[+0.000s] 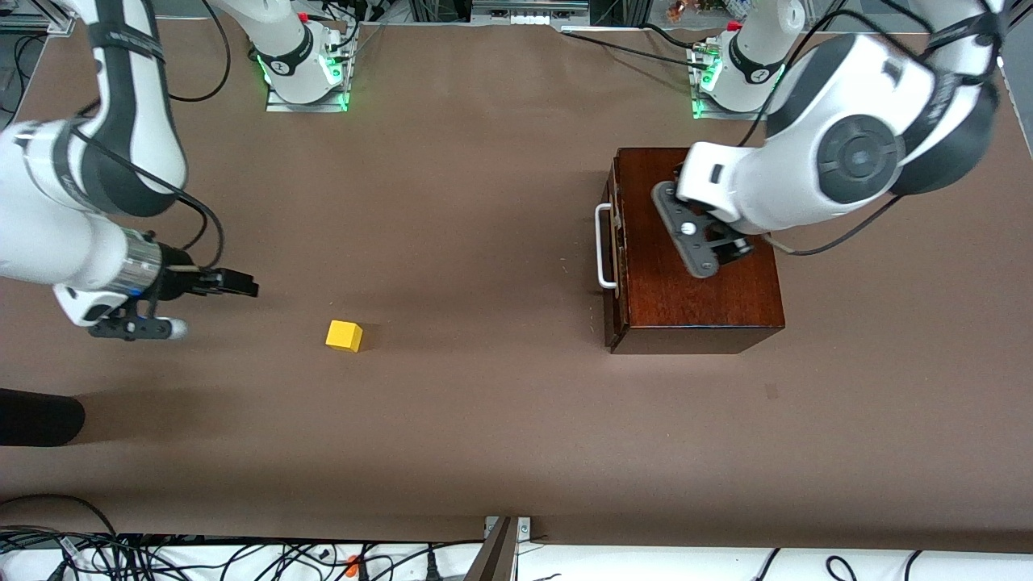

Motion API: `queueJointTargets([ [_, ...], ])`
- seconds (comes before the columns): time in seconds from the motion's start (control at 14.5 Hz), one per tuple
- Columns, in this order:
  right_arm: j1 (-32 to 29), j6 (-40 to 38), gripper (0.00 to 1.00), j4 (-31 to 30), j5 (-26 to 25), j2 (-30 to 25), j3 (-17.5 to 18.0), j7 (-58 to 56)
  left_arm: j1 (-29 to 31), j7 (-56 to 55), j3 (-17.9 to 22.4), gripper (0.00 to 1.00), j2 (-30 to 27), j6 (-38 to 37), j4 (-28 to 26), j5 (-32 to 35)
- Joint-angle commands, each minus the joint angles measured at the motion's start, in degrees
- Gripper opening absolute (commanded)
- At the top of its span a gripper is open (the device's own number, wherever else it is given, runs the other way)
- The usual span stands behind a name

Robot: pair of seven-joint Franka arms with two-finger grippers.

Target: Open drawer, take yellow block, close drawer

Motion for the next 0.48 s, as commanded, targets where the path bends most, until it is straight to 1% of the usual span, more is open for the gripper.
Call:
queueJointTargets([
  [0.0,0.2,-3.9,1.00,-1.5,-5.6,-5.3,-0.1,-0.3,1.6,-3.2,0.0,1.00,-3.9,-3.3,-0.1,4.9],
  [0.07,0.2,-5.0,1.00,-1.5,-6.8,-6.5,-0.2,-0.3,1.6,-3.3,0.5,1.00,-5.7,-3.3,-0.1,6.6],
  [0.14,0.3,-5.8,1.00,-1.6,-8.1,-7.6,-0.3,-0.2,1.4,-3.4,1.9,1.00,-6.9,-3.1,-0.5,6.9],
  [0.28,0.3,-6.4,1.00,-1.7,-11.5,-9.5,-0.2,0.0,0.0,-5.1,7.8,1.00,-10.0,-2.8,-2.3,6.6],
  [0.41,0.3,-7.5,1.00,-2.2,-13.2,-11.3,-0.2,1.1,-2.4,-13.5,14.3,1.00,-12.9,0.6,-4.5,4.1],
])
